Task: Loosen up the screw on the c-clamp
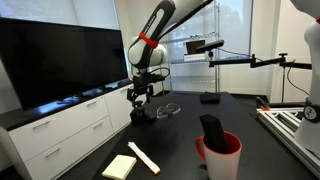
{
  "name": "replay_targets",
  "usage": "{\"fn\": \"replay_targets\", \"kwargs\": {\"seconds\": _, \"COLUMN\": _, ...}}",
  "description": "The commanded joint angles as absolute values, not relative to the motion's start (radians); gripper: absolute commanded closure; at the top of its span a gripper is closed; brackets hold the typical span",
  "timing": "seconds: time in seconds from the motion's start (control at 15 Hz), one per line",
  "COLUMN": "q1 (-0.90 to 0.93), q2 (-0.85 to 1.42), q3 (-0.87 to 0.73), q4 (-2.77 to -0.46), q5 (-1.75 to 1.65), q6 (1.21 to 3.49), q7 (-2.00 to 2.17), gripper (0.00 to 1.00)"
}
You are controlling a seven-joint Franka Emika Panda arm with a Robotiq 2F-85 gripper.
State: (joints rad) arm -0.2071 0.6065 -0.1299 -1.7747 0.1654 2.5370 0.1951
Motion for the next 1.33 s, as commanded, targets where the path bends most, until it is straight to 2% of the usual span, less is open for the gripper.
{"fn": "replay_targets", "kwargs": {"seconds": 0.0, "q1": -0.239, "q2": 0.595, "q3": -0.104, "q4": -1.758, "q5": 0.176, "q6": 2.525, "q7": 0.092, "gripper": 0.0}}
{"fn": "replay_targets", "kwargs": {"seconds": 1.27, "q1": -0.327, "q2": 0.718, "q3": -0.032, "q4": -1.583, "q5": 0.17, "q6": 2.501, "q7": -0.179, "gripper": 0.0}}
